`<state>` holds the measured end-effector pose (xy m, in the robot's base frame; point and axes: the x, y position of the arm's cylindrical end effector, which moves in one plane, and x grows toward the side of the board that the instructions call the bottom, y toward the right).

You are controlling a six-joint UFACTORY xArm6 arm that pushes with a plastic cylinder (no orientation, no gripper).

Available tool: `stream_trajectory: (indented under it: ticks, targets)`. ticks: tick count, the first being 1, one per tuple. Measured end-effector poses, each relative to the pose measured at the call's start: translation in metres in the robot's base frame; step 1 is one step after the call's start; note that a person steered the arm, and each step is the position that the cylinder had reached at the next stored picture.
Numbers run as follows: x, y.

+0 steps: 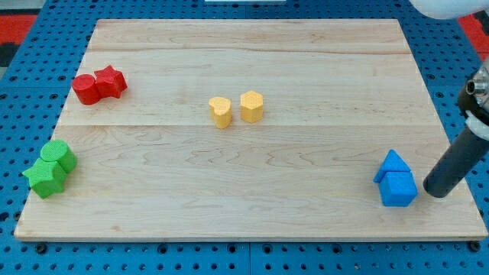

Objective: Separate yellow blocks from each other

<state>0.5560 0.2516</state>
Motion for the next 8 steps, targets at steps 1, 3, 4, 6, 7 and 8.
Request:
stream_trajectory:
  ticks: [1, 3, 4, 6, 7, 8]
  targets:
    - [-0.05, 0.023]
    - [-0.204, -0.03]
    - [-0.246, -0.088]
    - [-0.218, -0.242]
    - [-0.173, -0.287]
    - [-0.139, -0.288]
